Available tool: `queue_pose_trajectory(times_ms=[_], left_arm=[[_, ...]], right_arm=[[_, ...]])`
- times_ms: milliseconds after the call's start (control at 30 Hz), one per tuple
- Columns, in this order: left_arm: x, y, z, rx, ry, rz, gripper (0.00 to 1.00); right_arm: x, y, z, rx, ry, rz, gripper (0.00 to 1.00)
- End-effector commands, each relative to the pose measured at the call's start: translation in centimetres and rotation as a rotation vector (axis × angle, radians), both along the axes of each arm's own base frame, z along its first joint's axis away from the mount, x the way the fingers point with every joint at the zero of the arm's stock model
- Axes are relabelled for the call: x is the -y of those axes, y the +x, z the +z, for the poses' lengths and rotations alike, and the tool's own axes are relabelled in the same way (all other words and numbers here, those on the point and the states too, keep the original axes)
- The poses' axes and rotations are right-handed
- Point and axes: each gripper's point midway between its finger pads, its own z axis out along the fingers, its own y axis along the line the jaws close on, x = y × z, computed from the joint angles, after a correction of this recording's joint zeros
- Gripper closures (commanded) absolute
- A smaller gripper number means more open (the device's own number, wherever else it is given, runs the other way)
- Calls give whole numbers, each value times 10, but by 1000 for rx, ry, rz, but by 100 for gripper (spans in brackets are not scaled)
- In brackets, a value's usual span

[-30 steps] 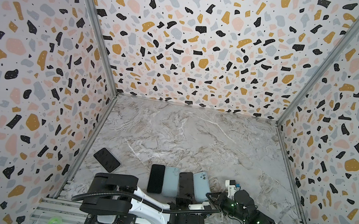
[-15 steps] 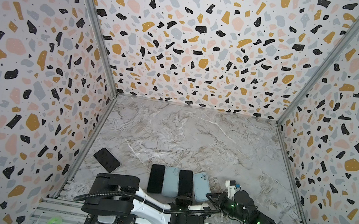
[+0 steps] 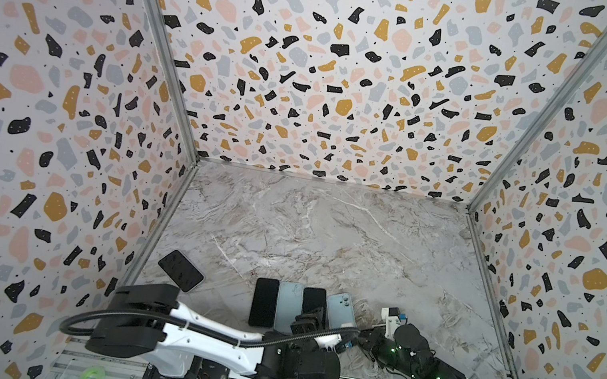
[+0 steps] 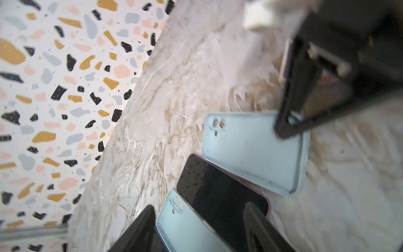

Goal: Take the phone out of the phone case

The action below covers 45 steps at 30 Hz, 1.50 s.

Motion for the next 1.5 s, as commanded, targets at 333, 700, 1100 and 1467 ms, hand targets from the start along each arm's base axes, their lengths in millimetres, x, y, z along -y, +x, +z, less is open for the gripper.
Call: queue_pose_trajectory(times_ms=[333, 700, 1100, 1467], left_arm=[[-51, 17, 110, -81, -494, 174, 21], [-72, 23, 136, -23, -515, 226, 20], [-94, 27, 161, -3, -584, 298, 18], [-105, 28, 174, -7, -629, 323, 17]], right_arm=[[-16, 3, -3, 22, -49, -49, 100], [-32, 3, 2, 22, -42, -108, 100], [-71, 2, 11, 32, -11, -59, 100], [-79, 9, 8, 36, -23, -94, 100]])
